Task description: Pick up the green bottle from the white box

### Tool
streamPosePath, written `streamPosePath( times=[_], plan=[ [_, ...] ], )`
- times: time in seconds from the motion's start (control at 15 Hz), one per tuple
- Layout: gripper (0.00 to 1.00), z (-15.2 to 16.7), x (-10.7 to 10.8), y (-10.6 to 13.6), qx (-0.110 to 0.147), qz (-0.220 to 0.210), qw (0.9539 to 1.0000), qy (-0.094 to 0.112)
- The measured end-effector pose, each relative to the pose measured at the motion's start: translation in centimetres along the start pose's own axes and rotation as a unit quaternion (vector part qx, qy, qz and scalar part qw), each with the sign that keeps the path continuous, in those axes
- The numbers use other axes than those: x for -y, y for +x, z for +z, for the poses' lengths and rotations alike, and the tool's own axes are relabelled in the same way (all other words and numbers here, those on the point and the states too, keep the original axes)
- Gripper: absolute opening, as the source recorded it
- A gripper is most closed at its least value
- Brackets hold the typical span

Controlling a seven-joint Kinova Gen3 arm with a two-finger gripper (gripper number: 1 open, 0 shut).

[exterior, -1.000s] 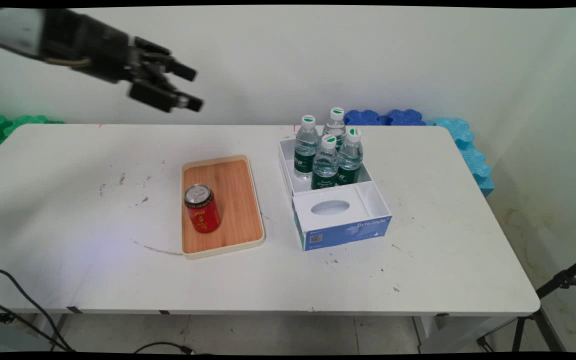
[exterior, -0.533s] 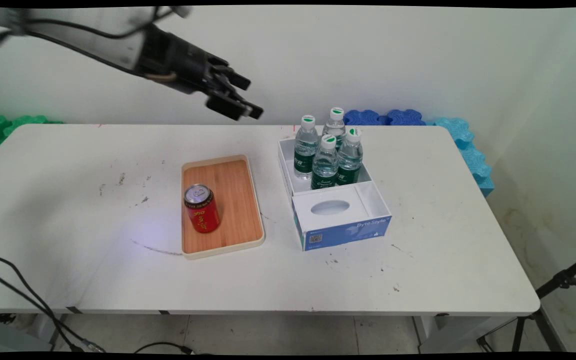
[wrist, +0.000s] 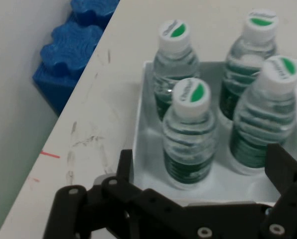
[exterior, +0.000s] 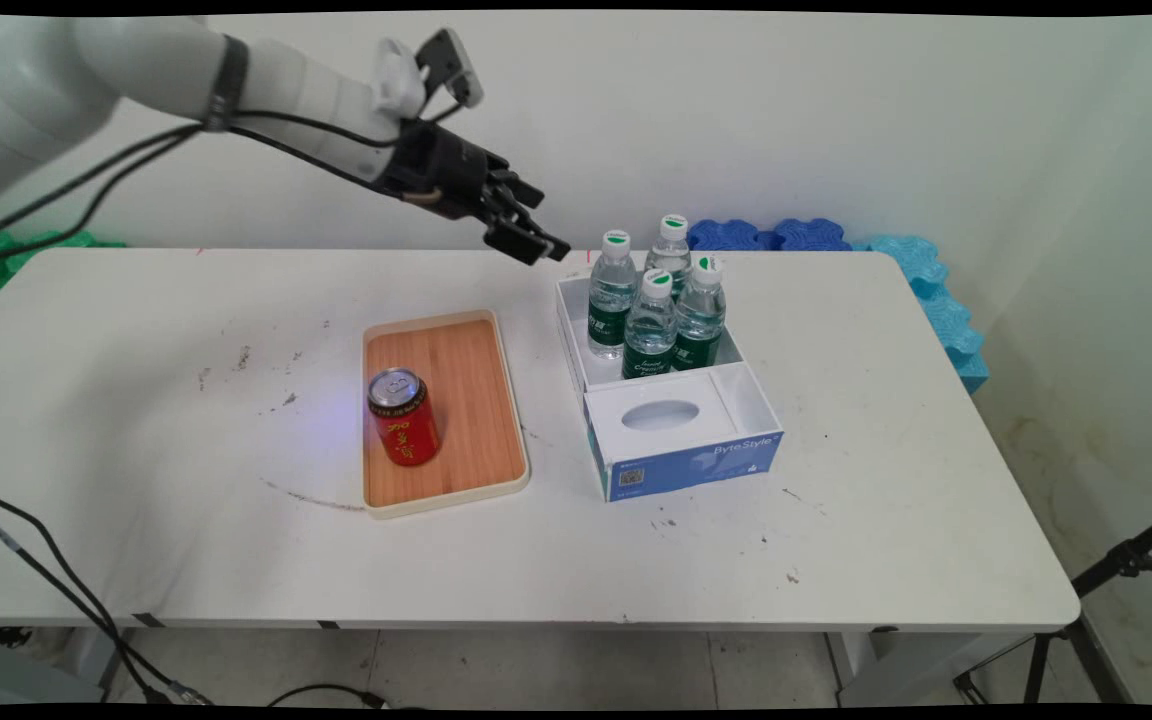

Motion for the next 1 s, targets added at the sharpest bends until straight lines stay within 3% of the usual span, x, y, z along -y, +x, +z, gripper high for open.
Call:
streamPosePath(
  times=[0.4, 1.0],
  plan=[
    [1.00, 4.8, 1.9, -1.9, 0.002, -0.012, 0.9999, -0.008],
    [1.00, 9.7, 2.8, -3.9, -0.002, -0.033, 0.9991, -0.027]
  ],
)
